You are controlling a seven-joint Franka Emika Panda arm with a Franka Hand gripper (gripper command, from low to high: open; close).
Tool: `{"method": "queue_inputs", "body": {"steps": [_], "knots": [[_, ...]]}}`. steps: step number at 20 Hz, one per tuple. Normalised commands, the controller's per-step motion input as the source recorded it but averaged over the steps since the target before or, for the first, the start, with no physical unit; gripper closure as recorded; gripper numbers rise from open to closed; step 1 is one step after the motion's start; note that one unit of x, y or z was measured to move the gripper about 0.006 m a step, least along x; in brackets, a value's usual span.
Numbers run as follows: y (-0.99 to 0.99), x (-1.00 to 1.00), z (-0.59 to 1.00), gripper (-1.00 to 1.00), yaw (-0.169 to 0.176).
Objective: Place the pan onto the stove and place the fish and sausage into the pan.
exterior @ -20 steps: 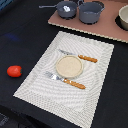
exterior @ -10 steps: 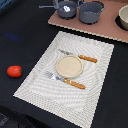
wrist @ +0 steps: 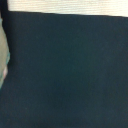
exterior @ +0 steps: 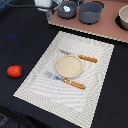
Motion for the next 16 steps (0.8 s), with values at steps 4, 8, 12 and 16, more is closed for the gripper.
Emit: {"method": "queue_inputs", "body": {"steps": [4, 8, 12, 16], "knots": [[-0.9, 0.0, -0.09, -1.0, 0.0], [-0.92, -0.01, -0.1, -1.0, 0.0], [-0.9, -0.03, -0.17, -1.0, 0.01], [-0.76, -0.1, -0.26, -1.0, 0.023]]}}
